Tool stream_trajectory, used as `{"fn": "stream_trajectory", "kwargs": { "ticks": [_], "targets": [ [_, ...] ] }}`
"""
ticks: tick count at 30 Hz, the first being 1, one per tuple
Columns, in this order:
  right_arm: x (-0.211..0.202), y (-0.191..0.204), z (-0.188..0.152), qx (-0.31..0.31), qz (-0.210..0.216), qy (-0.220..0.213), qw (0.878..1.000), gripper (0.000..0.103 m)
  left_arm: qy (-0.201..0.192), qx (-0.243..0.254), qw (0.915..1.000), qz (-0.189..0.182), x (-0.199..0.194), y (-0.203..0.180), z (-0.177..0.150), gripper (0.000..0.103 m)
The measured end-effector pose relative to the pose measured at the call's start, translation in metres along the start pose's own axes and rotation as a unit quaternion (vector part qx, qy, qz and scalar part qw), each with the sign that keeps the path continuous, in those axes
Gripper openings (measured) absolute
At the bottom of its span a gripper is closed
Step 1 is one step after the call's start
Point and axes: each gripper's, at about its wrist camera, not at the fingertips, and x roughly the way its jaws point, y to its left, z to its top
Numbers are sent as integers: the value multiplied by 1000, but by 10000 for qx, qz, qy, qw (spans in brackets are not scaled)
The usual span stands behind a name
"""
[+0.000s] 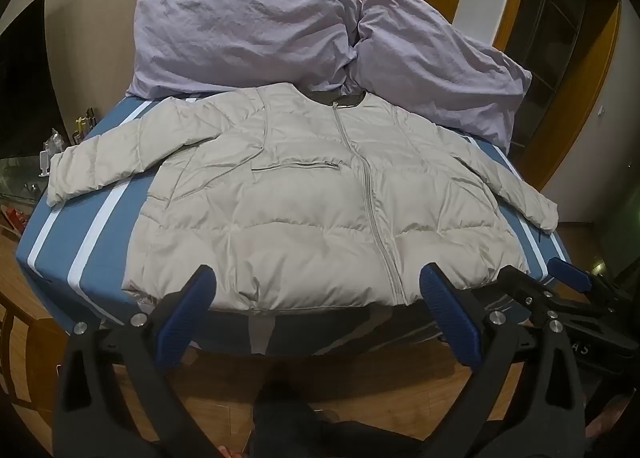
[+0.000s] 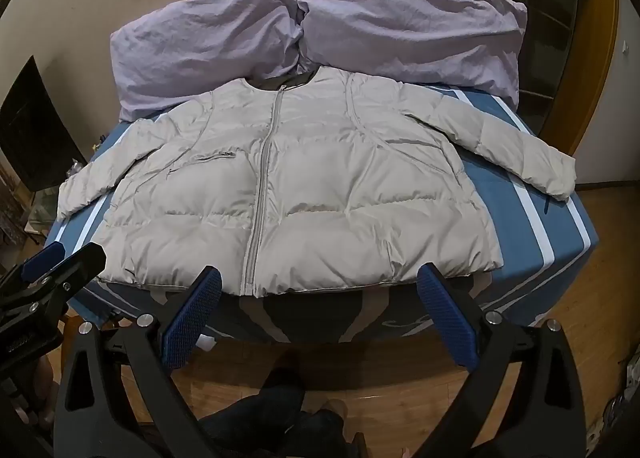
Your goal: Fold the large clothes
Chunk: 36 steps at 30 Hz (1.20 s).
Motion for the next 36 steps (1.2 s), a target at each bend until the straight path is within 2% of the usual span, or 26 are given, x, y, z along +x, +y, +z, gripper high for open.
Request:
{"fn": "stream_trajectory", "kwargs": {
  "ticks": [36],
  "targets": [
    [-2,-2,0,54,19,-51,10000,100,15,11,10000,14,0,0,0,101]
  ]
}}
